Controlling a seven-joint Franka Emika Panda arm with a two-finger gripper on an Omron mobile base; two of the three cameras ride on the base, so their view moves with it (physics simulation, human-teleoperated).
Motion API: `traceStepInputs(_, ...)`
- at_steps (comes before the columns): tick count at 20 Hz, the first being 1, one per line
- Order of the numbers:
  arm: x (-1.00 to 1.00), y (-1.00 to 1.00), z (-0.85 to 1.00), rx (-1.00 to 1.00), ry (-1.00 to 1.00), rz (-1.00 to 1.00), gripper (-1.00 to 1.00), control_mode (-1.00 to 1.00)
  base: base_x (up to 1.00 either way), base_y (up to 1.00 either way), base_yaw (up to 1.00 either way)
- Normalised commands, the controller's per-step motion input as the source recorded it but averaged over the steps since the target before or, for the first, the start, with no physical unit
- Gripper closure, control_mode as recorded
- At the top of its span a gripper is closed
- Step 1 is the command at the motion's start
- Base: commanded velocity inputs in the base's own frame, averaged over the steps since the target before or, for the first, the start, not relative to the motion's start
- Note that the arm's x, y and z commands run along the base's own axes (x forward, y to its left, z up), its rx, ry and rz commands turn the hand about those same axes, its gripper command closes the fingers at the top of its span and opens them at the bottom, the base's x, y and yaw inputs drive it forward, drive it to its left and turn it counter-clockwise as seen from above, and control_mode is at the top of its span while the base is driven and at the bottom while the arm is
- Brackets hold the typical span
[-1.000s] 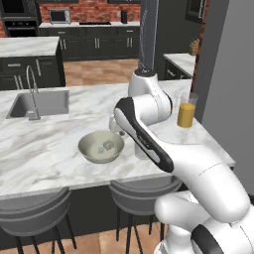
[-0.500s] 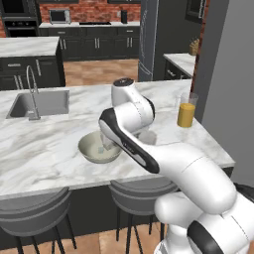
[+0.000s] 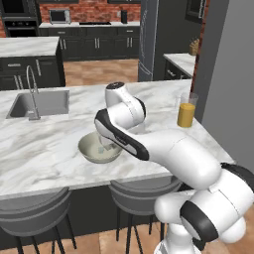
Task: There are two ice cubes in the ice bowl. Place both ice cubes in the glass cup.
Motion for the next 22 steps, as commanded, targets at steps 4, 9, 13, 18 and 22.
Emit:
traceStepInputs(4, 0.19, 0.00, -0.36, 0.00, 0.00, 0.00, -1.00, -1.00, 0.00, 0.00, 0.00)
traceStepInputs(9, 0.31, 0.00, -0.26, 0.00, 0.00, 0.00, -1.00, -1.00, 0.00, 0.00, 0.00)
traceStepInputs(13, 0.37, 0.00, -0.13, 0.00, -0.03, 0.00, -1.00, -1.00, 0.00, 0.00, 0.00)
traceStepInputs(18, 0.31, 0.00, -0.18, 0.00, -0.01, 0.00, -1.00, -1.00, 0.00, 0.00, 0.00)
traceStepInputs(22, 0.16, 0.00, -0.28, 0.00, -0.01, 0.00, -1.00, -1.00, 0.00, 0.00, 0.00)
